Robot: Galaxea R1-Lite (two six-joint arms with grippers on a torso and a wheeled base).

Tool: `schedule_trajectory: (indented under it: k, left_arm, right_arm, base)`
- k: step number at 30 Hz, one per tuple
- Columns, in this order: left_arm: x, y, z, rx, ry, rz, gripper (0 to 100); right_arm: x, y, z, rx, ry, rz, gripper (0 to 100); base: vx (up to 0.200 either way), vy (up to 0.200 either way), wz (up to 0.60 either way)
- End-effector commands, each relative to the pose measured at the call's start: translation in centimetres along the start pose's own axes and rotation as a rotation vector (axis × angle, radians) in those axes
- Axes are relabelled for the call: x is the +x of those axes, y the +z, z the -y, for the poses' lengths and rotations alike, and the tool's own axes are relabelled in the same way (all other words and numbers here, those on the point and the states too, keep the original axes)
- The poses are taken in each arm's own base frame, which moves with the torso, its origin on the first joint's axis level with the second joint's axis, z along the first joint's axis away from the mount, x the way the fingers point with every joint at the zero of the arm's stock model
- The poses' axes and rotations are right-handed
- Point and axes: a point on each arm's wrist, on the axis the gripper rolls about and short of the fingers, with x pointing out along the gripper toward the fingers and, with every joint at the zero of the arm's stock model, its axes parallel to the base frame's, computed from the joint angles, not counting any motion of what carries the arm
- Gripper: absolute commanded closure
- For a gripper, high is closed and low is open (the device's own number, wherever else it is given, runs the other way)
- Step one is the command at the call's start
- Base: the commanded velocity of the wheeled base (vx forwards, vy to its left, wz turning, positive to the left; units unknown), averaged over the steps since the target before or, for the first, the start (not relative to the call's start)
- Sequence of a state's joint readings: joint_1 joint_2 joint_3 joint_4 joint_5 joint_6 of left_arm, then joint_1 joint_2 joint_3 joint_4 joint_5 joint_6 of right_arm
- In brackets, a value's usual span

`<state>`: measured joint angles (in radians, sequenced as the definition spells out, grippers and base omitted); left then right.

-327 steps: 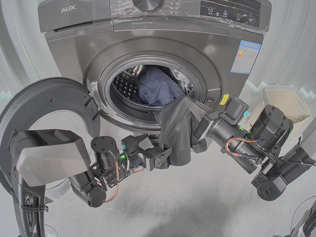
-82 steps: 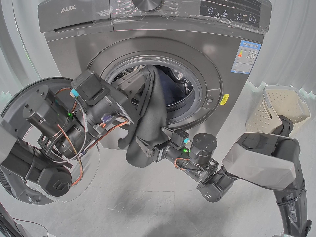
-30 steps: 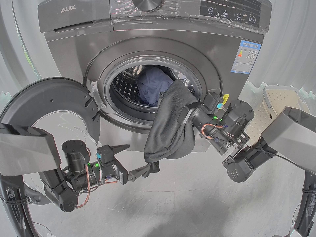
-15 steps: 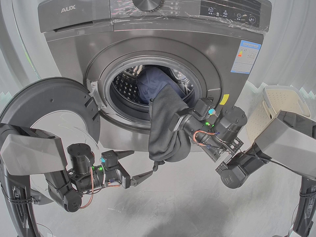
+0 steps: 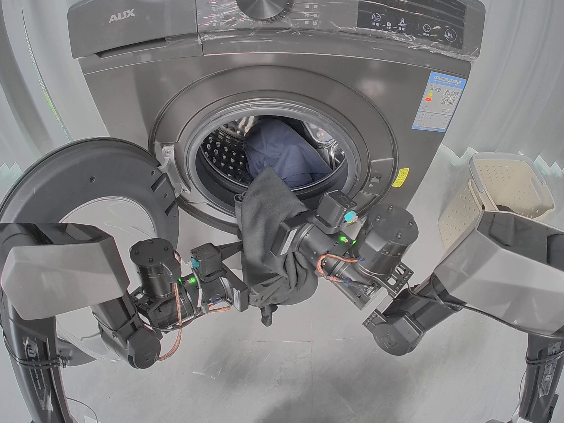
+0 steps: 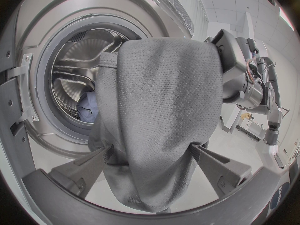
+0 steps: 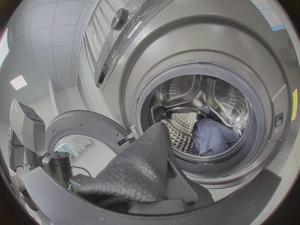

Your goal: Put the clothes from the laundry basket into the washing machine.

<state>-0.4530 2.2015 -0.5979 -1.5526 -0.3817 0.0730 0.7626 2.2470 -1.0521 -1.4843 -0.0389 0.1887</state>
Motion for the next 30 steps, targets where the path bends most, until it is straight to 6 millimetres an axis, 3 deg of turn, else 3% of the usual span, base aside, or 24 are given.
schedule_trajectory:
  k: [1,7,16,25,30]
  left_arm:
    - [0.2,0.1,0.5,-0.003,-0.015,0.005,0]
    - [0.0,0.2,0.5,-0.005,-0.015,0.005,0]
    - [-0.1,0.2,0.5,-0.006,-0.017,0.001,0]
    - [-0.2,-0.2,0.7,-0.010,-0.024,-0.012,0]
    - [0.0,-0.5,0.5,-0.011,-0.019,-0.017,0]
  right_arm:
    - [0.2,-0.4,-0.8,0.006,0.019,-0.005,100]
    - [0.8,-1.7,0.2,-0.006,-0.001,-0.016,100]
    - [1.6,-1.2,3.0,-0.027,-0.057,0.013,100]
    - [2.1,-0.5,2.5,-0.026,-0.042,0.042,100]
    - [2.0,-0.7,0.9,-0.014,-0.012,0.031,100]
  base:
    - [0.000,0.000,0.00]
    - [0.000,0.000,0.00]
    - [0.000,0.000,0.00]
    - [0.000,0.000,0.00]
    - [0.000,0.000,0.00]
